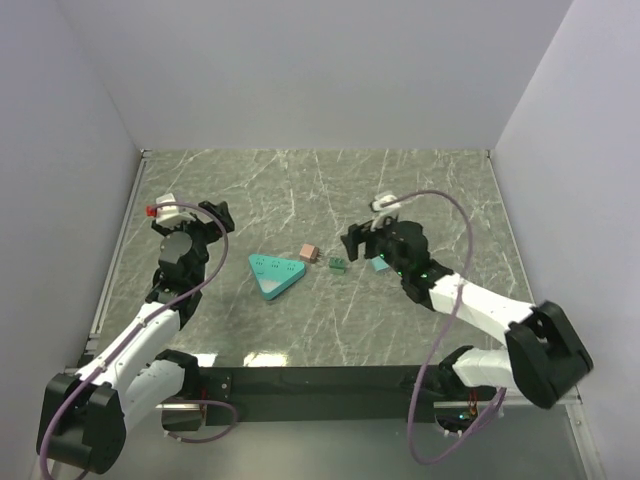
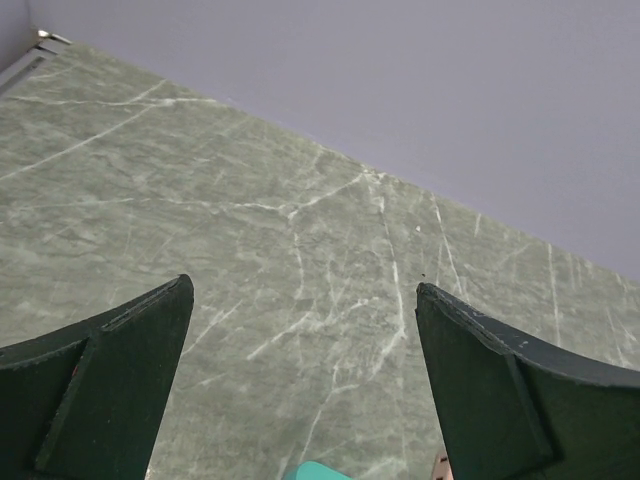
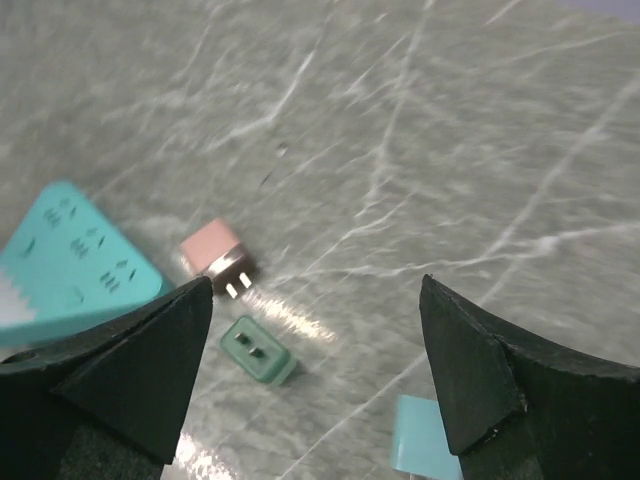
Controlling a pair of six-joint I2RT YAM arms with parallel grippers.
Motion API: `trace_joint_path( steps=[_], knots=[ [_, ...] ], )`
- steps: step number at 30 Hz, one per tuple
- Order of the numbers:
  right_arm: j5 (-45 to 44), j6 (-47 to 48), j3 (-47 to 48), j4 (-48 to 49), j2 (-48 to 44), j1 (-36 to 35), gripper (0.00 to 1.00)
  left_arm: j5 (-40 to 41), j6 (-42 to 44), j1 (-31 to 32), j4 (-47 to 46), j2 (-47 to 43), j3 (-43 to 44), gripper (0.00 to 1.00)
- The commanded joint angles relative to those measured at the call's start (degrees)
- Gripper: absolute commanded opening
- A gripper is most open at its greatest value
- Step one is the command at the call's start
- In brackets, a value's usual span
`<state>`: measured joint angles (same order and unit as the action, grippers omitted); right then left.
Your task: Insert the plug
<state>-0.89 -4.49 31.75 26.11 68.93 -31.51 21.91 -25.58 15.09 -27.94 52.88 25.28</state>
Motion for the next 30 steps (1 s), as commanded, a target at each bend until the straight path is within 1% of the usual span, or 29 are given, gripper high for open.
trace_joint_path(
  steps=[1, 5, 7, 9, 10, 12, 18, 21, 24, 27, 30],
  knots=[
    [6.24, 5.62, 4.80, -3.60, 5.50, -2.15, 0.89, -3.97, 0.53, 0.02, -2.38, -1.03, 0.30, 1.00],
    [8.09, 6.34, 6.05, -2.73, 9.64, -3.91, 0.87, -6.88, 0.10, 0.02, -1.59, -0.07, 0.74, 0.99],
    [10.10, 6.25, 6.48, -1.59, 10.79, -4.70, 0.87, -6.01, -2.36, 0.02, 1.56, 1.68, 1.44, 0.99],
    [11.16, 6.77, 7.62, -1.58, 12.10, -5.23, 0.86, -3.11, -4.91, 0.02, 5.51, 3.18, 2.31, 0.98],
    [11.52, 7.21, 8.15, -2.11, 12.72, -5.32, 0.86, -2.84, -5.61, 0.02, 6.31, 3.89, 2.49, 0.97],
    [11.96, 8.09, 9.20, -2.46, 14.03, -5.50, 0.86, -4.94, -7.72, 0.37, 7.20, 5.82, 1.97, 0.96],
    [13.19, 8.71, 7.55, 0.16, 14.92, -5.50, 0.86, -7.75, -11.77, 5.11, 7.38, 9.69, -0.31, 0.98],
    [14.15, 8.18, 6.93, 0.17, 14.40, -5.58, 0.85, -9.51, -13.35, 7.40, 5.63, 10.31, -1.63, 0.99],
    [14.68, 7.66, 5.17, 1.57, 12.38, -5.76, 0.85, -10.66, -14.58, 8.81, 4.92, 11.27, -2.42, 0.99],
    [12.76, 7.57, 4.90, 1.84, 11.58, -6.46, 0.85, -11.89, -15.37, 9.08, 4.48, 12.94, -2.86, 0.99],
    [11.53, 7.66, 5.34, 2.28, 12.02, -6.99, 0.85, -13.38, -16.08, 9.08, 1.33, 15.23, -4.53, 0.99]
  ],
)
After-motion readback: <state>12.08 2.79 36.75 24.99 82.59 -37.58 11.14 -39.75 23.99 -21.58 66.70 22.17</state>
